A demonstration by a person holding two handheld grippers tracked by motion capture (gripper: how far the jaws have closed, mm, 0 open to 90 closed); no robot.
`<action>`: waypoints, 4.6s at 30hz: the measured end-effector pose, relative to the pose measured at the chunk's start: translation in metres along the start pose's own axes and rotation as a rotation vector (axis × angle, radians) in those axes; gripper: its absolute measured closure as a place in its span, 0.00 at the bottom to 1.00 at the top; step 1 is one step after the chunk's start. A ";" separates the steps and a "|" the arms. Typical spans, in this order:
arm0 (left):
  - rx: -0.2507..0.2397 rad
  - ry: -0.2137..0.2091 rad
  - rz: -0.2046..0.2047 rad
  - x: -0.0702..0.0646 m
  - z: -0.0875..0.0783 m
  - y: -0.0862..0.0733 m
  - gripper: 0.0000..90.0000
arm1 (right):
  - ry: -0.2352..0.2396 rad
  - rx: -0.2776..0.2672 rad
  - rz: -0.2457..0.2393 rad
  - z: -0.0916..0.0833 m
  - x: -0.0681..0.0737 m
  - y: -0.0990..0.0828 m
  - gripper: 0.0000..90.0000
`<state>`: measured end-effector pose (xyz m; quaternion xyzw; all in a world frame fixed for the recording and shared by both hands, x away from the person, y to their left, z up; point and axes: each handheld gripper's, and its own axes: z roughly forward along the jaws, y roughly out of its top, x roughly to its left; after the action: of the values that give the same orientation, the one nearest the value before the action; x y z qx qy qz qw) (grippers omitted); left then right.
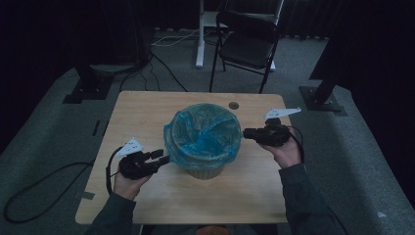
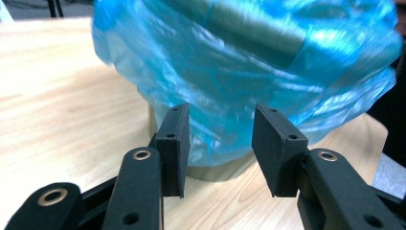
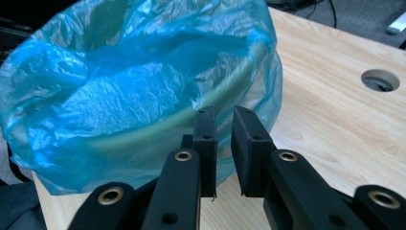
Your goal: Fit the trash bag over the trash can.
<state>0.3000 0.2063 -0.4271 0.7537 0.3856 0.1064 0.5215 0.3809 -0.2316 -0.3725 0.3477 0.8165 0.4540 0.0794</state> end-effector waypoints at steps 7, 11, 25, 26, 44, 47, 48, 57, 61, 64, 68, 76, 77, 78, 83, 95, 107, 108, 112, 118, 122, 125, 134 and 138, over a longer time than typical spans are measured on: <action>-0.052 0.022 0.024 0.003 -0.008 0.026 0.64 | 0.011 -0.022 -0.016 -0.005 0.006 0.006 0.83; -0.058 0.033 0.037 0.007 -0.004 0.041 0.64 | 0.027 -0.027 -0.026 -0.003 0.011 0.009 0.79; -0.030 0.076 0.050 0.019 0.032 0.084 0.60 | 0.058 -0.017 -0.081 0.004 0.025 0.016 0.65; -0.023 0.079 0.046 0.021 0.035 0.085 0.60 | 0.060 -0.010 -0.081 0.005 0.026 0.016 0.64; -0.007 0.126 0.016 0.030 0.059 0.095 0.84 | -0.004 -0.008 -0.100 0.003 0.021 0.014 0.91; -0.022 0.136 0.009 0.031 0.059 0.097 0.92 | -0.003 -0.010 -0.099 0.003 0.021 0.014 0.98; -0.020 0.143 0.005 0.032 0.059 0.098 0.95 | -0.005 -0.010 -0.097 0.003 0.020 0.014 0.99; 0.002 0.174 -0.055 0.050 0.068 0.094 0.97 | -0.038 0.023 -0.072 0.007 0.010 0.008 1.00; 0.024 0.181 -0.072 0.056 0.073 0.089 0.96 | -0.041 0.052 -0.049 0.010 0.004 0.003 1.00; 0.031 0.179 -0.079 0.058 0.075 0.086 0.93 | -0.047 0.073 -0.041 0.013 0.001 0.000 1.00; 0.021 0.139 -0.062 0.055 0.075 0.084 0.90 | -0.038 0.081 -0.034 0.015 0.001 -0.001 1.00; 0.010 0.101 -0.056 0.053 0.071 0.079 0.93 | -0.025 0.081 -0.041 0.020 0.002 -0.001 1.00; 0.013 0.088 -0.052 0.052 0.070 0.079 0.93 | -0.022 0.084 -0.048 0.021 0.003 -0.001 1.00; 0.017 0.075 -0.044 0.051 0.069 0.078 0.93 | -0.020 0.091 -0.050 0.021 0.003 -0.002 1.00; 0.032 0.081 -0.011 0.049 0.063 0.077 0.85 | -0.025 0.087 -0.038 0.019 -0.002 -0.004 0.95; -0.032 0.093 0.025 0.047 0.046 0.099 0.69 | -0.065 0.070 -0.044 0.014 -0.003 -0.005 0.80; -0.049 0.027 0.095 0.023 0.054 0.123 0.67 | -0.059 0.062 -0.038 0.013 -0.005 -0.006 0.78; -0.048 0.021 0.103 0.021 0.055 0.124 0.67 | -0.059 0.062 -0.038 0.013 -0.005 -0.006 0.78; -0.032 -0.013 0.149 0.008 0.062 0.131 0.69 | -0.056 0.058 -0.037 0.013 -0.005 -0.007 0.78; 0.008 -0.049 0.204 -0.007 0.071 0.138 0.77 | -0.056 0.059 -0.040 0.012 -0.005 -0.007 0.78; 0.034 -0.067 0.237 -0.015 0.079 0.140 0.78 | -0.055 0.059 -0.041 0.013 -0.004 -0.007 0.78; 0.071 -0.078 0.262 -0.020 0.087 0.139 0.78 | -0.054 0.060 -0.040 0.013 -0.004 -0.007 0.78; 0.136 -0.068 0.309 -0.030 0.107 0.140 0.77 | -0.049 0.062 -0.040 0.015 -0.004 -0.008 0.78; 0.160 -0.061 0.329 -0.035 0.114 0.143 0.77 | -0.048 0.064 -0.045 0.015 -0.004 -0.007 0.78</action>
<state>0.4077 0.0787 -0.3442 0.8485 0.2485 0.1362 0.4469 0.3873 -0.2266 -0.3878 0.3422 0.8361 0.4175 0.0981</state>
